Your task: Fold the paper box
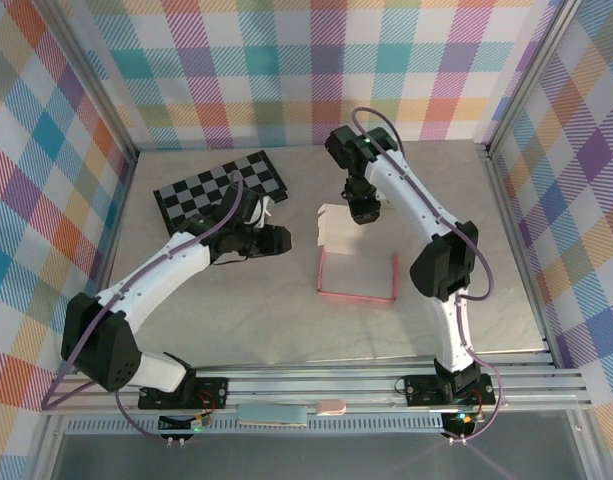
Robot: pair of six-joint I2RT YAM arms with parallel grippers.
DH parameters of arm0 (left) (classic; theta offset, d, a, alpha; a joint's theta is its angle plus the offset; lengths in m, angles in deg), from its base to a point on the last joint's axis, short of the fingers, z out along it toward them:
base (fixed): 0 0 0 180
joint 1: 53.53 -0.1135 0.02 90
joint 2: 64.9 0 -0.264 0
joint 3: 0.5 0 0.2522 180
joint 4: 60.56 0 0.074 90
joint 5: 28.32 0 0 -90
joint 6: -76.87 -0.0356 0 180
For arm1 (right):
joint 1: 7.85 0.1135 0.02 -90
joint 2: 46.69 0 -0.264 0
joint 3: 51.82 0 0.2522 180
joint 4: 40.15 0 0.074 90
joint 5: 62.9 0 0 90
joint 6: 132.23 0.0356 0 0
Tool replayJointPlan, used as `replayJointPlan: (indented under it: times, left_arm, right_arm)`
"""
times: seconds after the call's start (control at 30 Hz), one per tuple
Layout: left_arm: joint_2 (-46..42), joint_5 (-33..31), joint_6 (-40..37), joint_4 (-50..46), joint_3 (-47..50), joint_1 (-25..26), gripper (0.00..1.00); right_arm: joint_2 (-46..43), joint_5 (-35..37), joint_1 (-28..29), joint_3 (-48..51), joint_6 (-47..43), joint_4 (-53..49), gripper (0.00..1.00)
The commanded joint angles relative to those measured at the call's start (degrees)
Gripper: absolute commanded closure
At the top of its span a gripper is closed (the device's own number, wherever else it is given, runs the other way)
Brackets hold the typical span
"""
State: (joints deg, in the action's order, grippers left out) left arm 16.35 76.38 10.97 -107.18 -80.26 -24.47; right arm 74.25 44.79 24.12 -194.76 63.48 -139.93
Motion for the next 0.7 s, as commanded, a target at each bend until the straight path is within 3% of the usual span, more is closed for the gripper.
replayJointPlan:
  times: [0.0, 0.1, 0.17, 0.3, 0.43, 0.53, 0.67]
  left_arm:
    - [1.5, -0.2, -2.8, 2.2, -3.1, 0.0, 0.5]
    - [3.9, 0.4, -4.5, 2.5, -5.0, 0.6, 0.49]
    - [5.8, 0.9, -5.5, 2.8, -6.4, 1.1, 0.49]
    - [10.5, 2.0, -7.7, 3.5, -9.6, 2.3, 0.48]
    - [15.7, 1.3, -10.3, 2.8, -13.9, 3.7, 0.48]
    - [19.4, 0.3, -11.9, 1.9, -17.3, 4.6, 0.48]
    - [22.6, -1.8, -12.5, 1.6, -20.1, 5.0, 0.48]
  right_arm:
    - [-6.9, 5.0, 0.4, 1.2, -8.0, 1.3, 0.53]
    - [-11.1, 7.7, -1.1, 3.3, -19.3, 5.7, 0.45]
    - [-15.0, 5.8, -3.1, 7.7, -30.0, 12.5, 0.42]
    - [-26.7, -5.3, -9.5, 24.1, -54.2, 29.4, 0.43]
    - [-39.1, -15.2, -16.8, 42.4, -72.3, 38.5, 0.41]
    - [-43.8, -19.5, -21.8, 51.2, -80.7, 37.2, 0.43]
    - [-46.3, -22.7, -24.3, 60.7, -86.5, 40.4, 0.46]
